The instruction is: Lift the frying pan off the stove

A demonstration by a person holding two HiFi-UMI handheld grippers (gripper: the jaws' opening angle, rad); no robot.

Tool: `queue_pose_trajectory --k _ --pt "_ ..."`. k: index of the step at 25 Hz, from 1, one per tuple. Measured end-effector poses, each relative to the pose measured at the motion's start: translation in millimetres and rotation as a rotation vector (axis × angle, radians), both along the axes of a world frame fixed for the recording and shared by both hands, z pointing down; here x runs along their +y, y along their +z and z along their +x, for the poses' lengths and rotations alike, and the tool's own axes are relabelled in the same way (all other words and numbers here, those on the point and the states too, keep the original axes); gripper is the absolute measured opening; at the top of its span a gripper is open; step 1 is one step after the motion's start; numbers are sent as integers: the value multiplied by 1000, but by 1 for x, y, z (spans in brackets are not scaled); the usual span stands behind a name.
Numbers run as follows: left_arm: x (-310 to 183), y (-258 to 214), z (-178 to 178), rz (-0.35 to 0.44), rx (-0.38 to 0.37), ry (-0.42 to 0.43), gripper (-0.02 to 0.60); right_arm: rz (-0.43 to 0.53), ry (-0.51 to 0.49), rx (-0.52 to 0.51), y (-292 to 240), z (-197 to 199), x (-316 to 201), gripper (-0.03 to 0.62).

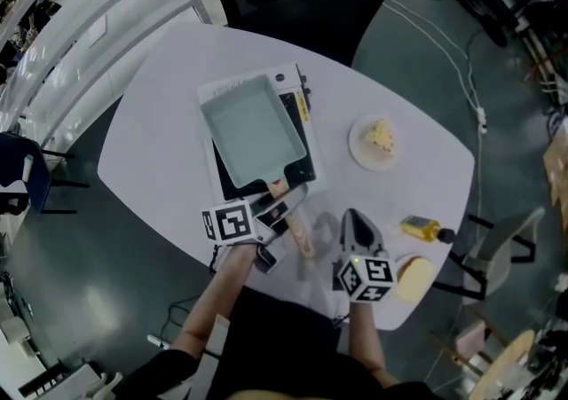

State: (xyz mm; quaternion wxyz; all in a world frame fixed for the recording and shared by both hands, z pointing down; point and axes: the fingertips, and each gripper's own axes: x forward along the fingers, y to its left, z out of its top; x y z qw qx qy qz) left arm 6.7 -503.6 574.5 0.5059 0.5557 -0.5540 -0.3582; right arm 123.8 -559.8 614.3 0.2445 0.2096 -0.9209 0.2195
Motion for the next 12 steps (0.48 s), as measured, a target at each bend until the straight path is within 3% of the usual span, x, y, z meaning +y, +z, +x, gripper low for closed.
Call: queue_pose_trajectory --k 6,12 --pt "11 -6 9 -32 -147 134 173 19 13 -13 -7 -3 6 6" --pt "21 -27 22 18 -143 217 173 47 50 -24 -19 -2 12 6"
